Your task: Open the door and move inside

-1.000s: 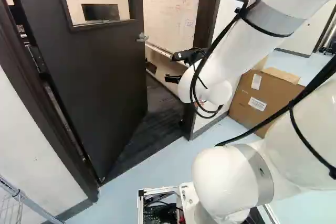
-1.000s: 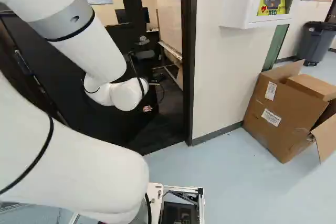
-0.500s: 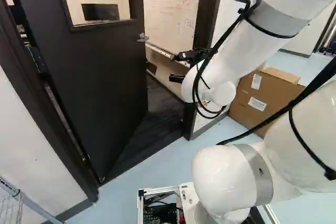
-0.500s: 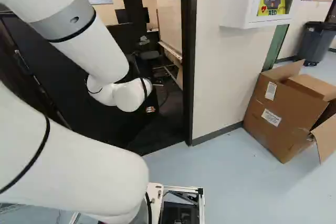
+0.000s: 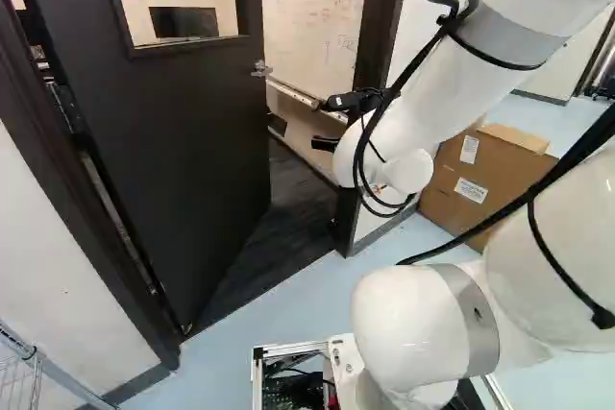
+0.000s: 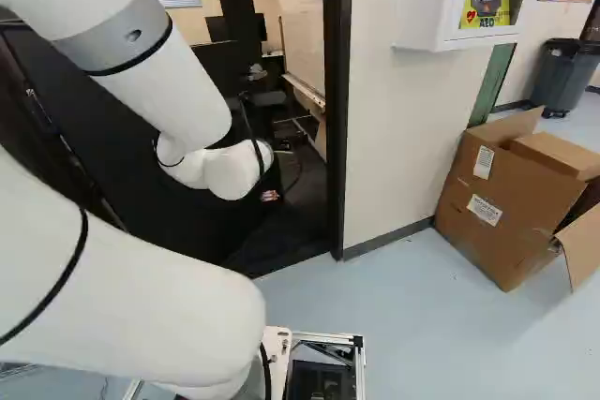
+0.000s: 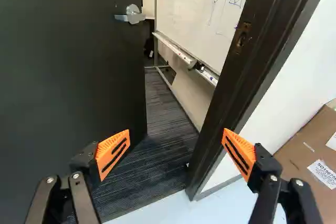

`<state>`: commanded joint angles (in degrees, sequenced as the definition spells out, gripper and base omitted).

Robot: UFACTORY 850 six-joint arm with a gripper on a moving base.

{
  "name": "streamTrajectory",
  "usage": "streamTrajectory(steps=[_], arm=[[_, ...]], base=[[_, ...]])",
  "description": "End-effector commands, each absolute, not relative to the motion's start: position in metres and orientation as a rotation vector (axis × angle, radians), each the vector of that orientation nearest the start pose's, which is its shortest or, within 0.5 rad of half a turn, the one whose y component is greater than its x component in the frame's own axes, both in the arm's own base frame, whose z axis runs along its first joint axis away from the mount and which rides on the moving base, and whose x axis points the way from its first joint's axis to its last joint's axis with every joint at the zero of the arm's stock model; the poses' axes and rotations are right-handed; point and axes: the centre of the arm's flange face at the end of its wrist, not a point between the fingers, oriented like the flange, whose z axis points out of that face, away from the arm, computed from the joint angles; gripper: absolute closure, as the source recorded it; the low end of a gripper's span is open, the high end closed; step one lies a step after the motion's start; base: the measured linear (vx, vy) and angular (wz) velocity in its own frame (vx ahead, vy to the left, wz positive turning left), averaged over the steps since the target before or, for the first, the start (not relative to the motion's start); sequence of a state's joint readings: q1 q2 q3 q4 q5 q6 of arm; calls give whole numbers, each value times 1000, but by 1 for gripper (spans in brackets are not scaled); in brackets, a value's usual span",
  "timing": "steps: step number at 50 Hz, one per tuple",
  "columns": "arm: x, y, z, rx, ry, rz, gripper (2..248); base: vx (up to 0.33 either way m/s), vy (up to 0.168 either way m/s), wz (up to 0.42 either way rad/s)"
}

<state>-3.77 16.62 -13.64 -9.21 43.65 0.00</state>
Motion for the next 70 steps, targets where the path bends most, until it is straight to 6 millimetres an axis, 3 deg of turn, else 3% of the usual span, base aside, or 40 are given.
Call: streamTrajectory(steps=[37, 70], arm=[[318, -11, 420, -2526, -169, -1895, 3], [318, -11, 420, -2526, -169, -1895, 3]], base=[[25, 2, 9], [138, 56, 277]])
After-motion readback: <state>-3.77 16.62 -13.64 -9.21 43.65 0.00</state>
